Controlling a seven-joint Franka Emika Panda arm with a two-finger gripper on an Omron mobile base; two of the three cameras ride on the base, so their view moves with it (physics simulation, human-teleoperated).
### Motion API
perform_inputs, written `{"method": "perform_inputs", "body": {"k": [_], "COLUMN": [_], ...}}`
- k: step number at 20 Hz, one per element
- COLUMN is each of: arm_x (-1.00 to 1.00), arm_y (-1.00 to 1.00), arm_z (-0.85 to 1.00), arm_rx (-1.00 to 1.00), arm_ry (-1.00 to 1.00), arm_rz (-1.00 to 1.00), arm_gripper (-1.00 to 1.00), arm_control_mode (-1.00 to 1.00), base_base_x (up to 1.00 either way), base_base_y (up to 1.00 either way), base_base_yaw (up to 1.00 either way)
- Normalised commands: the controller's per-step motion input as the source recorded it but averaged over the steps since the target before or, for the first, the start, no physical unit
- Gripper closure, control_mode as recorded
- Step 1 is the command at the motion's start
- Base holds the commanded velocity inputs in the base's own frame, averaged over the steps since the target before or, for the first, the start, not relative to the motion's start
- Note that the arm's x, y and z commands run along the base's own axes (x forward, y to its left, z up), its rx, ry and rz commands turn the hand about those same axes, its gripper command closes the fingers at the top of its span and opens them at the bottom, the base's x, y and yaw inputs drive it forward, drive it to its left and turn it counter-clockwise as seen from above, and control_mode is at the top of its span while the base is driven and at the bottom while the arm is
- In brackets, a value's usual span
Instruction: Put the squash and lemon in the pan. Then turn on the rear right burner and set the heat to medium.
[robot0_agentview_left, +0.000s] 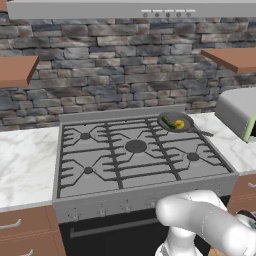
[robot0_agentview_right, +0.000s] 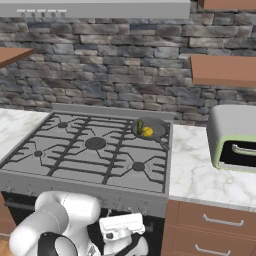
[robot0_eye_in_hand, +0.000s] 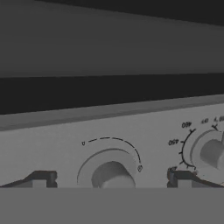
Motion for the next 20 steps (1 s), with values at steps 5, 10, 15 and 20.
{"method": "perform_inputs", "body": {"k": [5,10,15,20], "arm_x": [0.22,0.30,0.35,0.26], "arm_y": [0.00,0.00,0.00,0.00], "arm_z": [-0.15,0.00,0.00,0.01], "arm_rx": [0.02,0.06,0.09,0.08], "arm_ry": [0.00,0.00,0.00,0.00], "arm_rz": [0.00,0.00,0.00,0.00], "arm_gripper": [-1.00,1.00,1.00,1.00], "arm_control_mode": [-1.00,-1.00,-1.00,-1.00], "base_base_x": [0.00,0.00,0.00,0.00], "base_base_y": [0.00,0.00,0.00,0.00], "base_base_yaw": [0.00,0.00,0.00,0.00]}}
